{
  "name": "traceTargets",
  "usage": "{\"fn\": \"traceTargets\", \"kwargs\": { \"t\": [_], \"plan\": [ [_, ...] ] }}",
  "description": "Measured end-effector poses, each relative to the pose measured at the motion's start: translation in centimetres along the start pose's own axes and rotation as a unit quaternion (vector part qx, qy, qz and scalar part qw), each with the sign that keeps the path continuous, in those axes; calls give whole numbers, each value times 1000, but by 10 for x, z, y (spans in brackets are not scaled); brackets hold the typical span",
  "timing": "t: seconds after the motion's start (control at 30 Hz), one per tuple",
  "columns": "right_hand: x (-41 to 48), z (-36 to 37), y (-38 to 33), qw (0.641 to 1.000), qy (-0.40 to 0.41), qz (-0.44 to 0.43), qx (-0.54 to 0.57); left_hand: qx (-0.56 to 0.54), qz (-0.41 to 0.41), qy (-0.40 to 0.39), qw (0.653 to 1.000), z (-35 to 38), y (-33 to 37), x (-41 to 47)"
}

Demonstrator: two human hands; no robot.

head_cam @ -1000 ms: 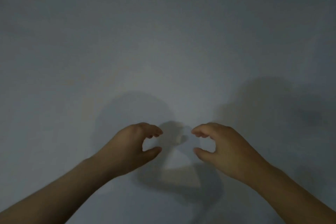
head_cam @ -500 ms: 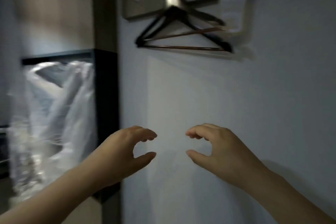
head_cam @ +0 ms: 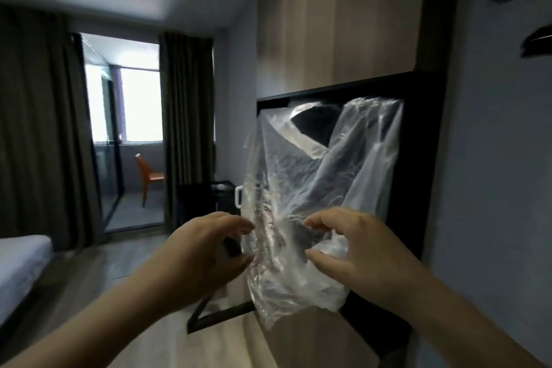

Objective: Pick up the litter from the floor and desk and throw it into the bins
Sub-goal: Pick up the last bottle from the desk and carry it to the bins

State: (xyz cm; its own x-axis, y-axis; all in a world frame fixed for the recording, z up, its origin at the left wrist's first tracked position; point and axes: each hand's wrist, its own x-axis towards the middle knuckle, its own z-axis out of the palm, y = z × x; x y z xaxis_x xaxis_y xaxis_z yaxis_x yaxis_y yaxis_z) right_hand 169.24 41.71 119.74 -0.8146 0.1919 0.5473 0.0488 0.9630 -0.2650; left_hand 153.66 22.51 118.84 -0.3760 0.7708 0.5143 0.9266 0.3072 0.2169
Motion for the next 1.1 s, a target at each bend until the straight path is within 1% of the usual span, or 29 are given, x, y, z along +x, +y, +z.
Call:
{"fn": "traceTargets", "kwargs": {
  "t": [0.23, 0.37, 0.53, 0.67, 0.87, 1.1],
  "plan": [
    [104, 85, -1, 997, -44, -65, 9, 10, -77, 20, 997, 10, -108, 13],
    [166, 126, 12, 993, -60, -99, 17, 30, -100, 38, 994, 19, -160, 43],
    [247, 176, 37, 989, -71, -124, 46, 51, -134, 40, 989, 26, -226, 84],
    [307, 226, 49, 984, -97, -145, 49, 57, -165, 42, 984, 36, -283, 109],
    [387, 303, 39, 977, -126, -164, 45, 59, -192, 36, 979, 47, -386, 126],
    [492, 398, 5, 979, -130, -148, 42, 51, -190, 39, 980, 32, -537, 151]
  ]
}}
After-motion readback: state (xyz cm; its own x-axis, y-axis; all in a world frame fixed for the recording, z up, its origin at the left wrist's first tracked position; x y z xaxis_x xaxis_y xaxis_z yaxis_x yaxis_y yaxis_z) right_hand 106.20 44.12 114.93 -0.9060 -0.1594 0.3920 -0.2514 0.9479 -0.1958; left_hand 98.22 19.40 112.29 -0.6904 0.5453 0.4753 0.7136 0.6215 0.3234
